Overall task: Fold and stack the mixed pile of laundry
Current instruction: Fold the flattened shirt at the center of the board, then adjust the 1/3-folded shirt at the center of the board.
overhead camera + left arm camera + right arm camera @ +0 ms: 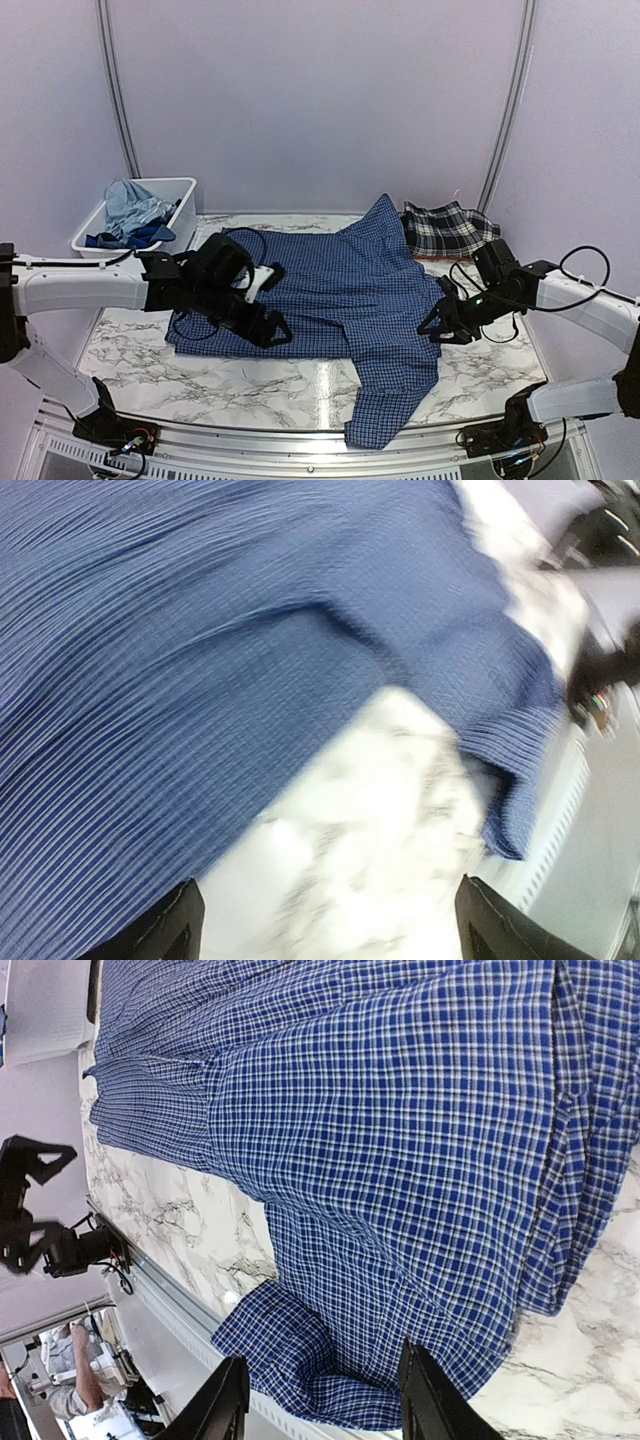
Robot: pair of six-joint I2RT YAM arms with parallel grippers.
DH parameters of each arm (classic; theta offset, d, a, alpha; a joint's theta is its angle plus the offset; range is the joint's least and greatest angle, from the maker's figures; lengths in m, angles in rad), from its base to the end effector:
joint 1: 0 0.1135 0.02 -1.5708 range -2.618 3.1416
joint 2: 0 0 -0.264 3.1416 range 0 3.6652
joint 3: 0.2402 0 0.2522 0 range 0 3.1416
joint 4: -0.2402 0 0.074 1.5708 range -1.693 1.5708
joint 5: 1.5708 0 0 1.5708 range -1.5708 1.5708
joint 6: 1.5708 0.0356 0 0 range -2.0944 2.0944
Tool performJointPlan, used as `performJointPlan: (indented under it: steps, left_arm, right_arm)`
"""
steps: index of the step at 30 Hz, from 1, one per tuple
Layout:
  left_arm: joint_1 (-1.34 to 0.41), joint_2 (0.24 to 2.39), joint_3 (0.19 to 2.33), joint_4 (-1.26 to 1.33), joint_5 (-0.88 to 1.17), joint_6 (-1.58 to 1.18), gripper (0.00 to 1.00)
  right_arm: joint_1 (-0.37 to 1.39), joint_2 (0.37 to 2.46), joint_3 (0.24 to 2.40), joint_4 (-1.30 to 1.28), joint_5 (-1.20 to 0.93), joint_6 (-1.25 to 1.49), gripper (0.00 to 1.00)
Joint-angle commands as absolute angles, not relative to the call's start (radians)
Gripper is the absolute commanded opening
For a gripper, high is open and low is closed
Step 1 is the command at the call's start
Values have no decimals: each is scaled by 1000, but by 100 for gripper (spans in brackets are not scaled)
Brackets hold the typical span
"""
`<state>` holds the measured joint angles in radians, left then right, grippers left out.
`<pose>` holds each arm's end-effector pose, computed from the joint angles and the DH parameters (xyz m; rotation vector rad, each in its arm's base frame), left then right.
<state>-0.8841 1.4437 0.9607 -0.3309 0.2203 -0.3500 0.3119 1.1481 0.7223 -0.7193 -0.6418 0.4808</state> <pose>0.1880 -0.2416 0.2357 0.7741 2.4083 -0.8094 0.1856 0.0822 0.2144 0.0357 2.8047 1.0912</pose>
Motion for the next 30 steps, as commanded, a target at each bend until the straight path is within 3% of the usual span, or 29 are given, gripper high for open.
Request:
performJointPlan:
  steps: [1,7,12,15,16,18,20,25,30]
  left_arm:
    - [-1022,1611,1104,-220,305,-200,91]
    - [-1193,1879,1331,-222,378,-125,95]
    - [-1249,1979,1376,-210,418,-137,91]
    - [-1261,2040,1396,-212,402,-152,68]
    - [-1259,2054,1403,-218,400,-162,56]
    - [-1246,2054,1422,-245,368,-169,18]
    - [-1216,2002,1439,-288,314,-165,0]
    - [-1107,1915,1610,-474,156,-63,0]
    - [-1097,1925,1763,-595,-9,154,0]
  right_arm:
    - [317,1174,734,-698,-639,515,47]
    - [294,1200,831,-717,-605,468,49]
    - [221,1184,856,-721,-613,445,50]
    - [193,1186,859,-721,-621,431,50]
    - [190,1188,860,-720,-621,427,50]
    - [187,1195,865,-718,-628,420,50]
    - [187,1199,874,-718,-642,410,49]
    - [188,1181,906,-650,-739,362,50]
    - [297,1196,1027,-590,-776,194,62]
